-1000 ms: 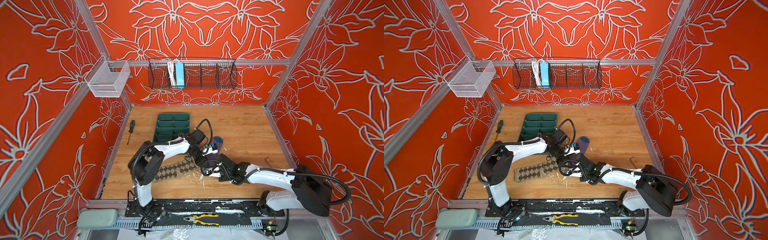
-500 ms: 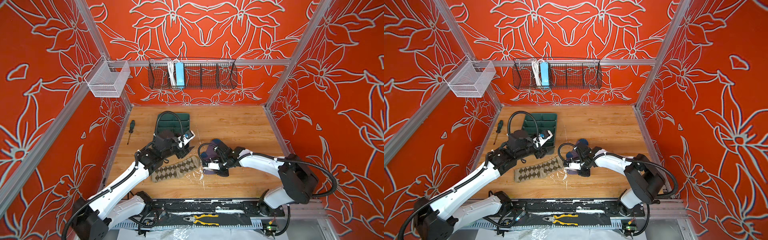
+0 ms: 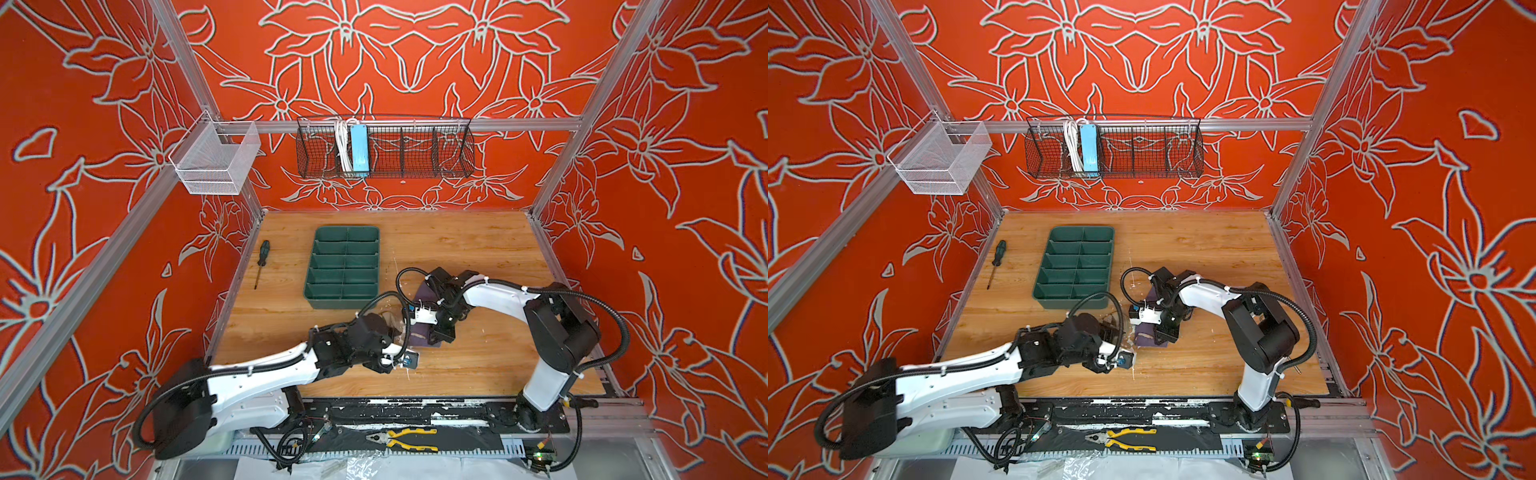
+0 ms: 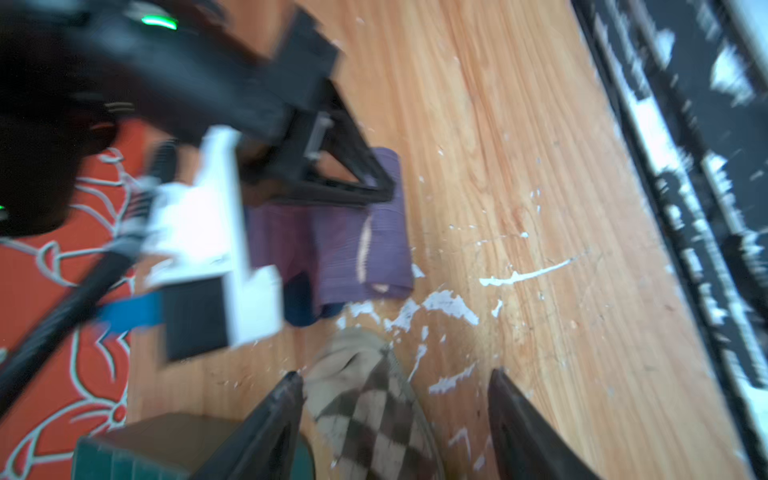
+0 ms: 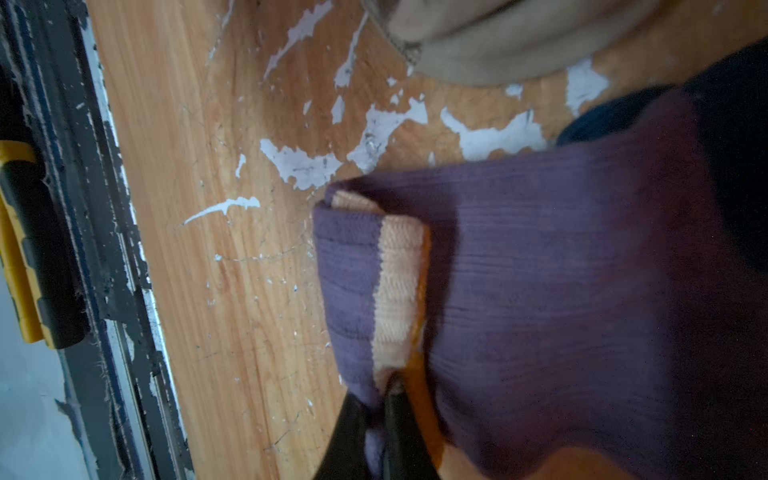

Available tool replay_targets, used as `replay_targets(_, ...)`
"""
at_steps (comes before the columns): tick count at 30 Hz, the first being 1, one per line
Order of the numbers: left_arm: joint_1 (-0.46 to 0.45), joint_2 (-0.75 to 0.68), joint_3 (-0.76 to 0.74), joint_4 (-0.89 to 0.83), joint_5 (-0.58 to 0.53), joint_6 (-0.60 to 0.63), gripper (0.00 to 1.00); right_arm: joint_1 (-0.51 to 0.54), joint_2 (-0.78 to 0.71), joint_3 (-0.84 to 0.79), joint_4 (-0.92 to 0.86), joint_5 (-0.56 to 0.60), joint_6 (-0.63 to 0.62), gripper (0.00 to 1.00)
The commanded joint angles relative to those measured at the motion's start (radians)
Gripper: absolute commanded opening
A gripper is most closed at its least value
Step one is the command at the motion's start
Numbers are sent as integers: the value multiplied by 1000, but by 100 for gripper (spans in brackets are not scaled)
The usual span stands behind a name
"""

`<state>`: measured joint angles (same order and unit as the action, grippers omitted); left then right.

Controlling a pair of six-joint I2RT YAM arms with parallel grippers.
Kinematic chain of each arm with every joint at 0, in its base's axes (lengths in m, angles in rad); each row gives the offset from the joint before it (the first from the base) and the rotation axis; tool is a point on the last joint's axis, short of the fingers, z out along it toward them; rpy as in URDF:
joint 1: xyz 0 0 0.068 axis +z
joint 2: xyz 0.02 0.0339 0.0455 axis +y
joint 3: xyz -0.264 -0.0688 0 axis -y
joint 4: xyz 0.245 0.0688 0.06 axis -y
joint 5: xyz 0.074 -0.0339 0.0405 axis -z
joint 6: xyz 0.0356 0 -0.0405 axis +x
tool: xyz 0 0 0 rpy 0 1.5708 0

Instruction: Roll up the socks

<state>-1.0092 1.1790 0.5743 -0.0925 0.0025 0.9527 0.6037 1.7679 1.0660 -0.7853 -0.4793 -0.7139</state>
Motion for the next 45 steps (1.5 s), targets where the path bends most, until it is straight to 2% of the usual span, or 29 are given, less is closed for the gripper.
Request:
replay_targets(1, -46, 128, 5, 204, -98, 49, 67, -11, 55, -11, 12, 86, -10, 11)
replay_targets(6, -58, 296, 58, 314, -135, 9, 62, -14, 62, -9, 10, 74, -18, 12)
replay_targets(9, -58, 379, 79, 339, -156, 3, 55, -14, 61, -11, 11, 58, -16, 12)
replay_targets(16, -58, 514, 116, 358, -213, -29, 28, -16, 49, -12, 11, 31, -10, 12)
replay_targets(22, -58, 525, 99, 323, -229, -62, 1, -32, -1, -38, 29, 33, 17, 13)
replay_targets(28, -54, 487, 89, 217, -173, -80, 0, -59, -125, -111, 103, 65, 120, 17)
replay_targets(34, 3, 475, 148, 37, 15, -109, 0, -74, -327, -213, 149, 83, 190, 24)
replay_targets(35, 15, 480, 164, 16, 41, -117, 0, -79, -375, -234, 158, 88, 201, 27)
replay_targets(36, 29, 485, 189, -28, 78, -116, 0, -85, -427, -254, 173, 104, 215, 41)
replay_targets(37, 40, 495, 209, -54, 100, -123, 0, -91, -472, -273, 192, 122, 230, 43)
replay_targets(40, 87, 534, 292, -170, 211, -132, 0, -104, -661, -331, 268, 246, 275, 46)
replay_targets(45, 152, 645, 459, -362, 329, -155, 0, -110, -983, -419, 398, 550, 315, 54)
